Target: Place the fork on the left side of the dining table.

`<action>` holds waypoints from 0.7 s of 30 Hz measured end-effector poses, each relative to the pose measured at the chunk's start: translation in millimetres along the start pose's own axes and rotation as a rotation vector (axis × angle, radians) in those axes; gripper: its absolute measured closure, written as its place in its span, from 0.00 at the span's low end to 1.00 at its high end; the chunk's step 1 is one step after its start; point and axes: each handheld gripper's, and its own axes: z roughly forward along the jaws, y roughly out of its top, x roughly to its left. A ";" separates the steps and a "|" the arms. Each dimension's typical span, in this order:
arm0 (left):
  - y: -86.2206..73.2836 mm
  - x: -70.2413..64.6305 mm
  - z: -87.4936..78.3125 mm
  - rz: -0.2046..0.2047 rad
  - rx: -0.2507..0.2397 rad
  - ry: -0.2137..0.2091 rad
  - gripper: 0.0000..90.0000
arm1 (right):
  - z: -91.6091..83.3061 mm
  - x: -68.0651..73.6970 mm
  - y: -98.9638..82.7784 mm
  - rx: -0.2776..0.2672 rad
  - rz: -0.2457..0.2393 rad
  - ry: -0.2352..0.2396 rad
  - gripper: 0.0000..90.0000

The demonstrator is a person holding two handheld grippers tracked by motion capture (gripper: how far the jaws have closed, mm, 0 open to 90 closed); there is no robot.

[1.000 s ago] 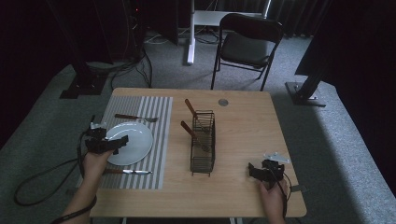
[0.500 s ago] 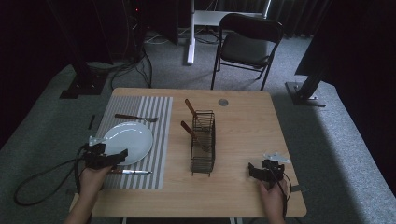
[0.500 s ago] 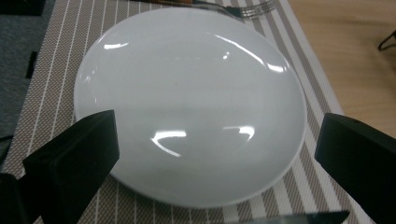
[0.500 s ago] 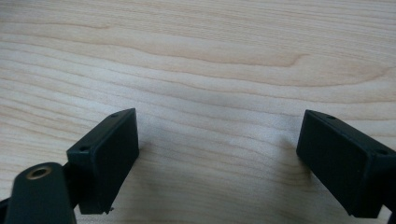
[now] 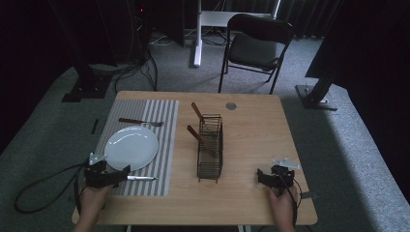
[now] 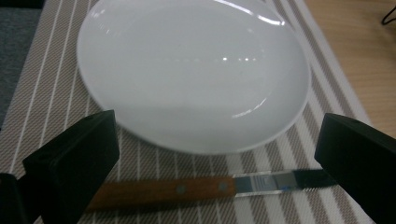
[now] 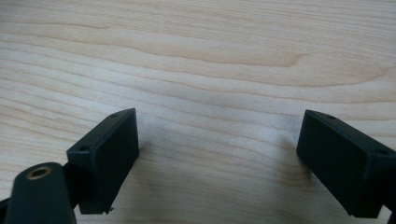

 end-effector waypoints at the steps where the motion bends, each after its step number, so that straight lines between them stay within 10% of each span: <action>1: -3.2 0.3 -0.6 -0.003 0.001 -0.001 0.00 | 0.0 0.0 0.0 0.000 0.000 0.000 0.14; 21: -59.0 4.7 -8.0 0.078 0.032 0.104 0.00 | 0.0 0.1 0.0 0.000 0.001 0.000 0.14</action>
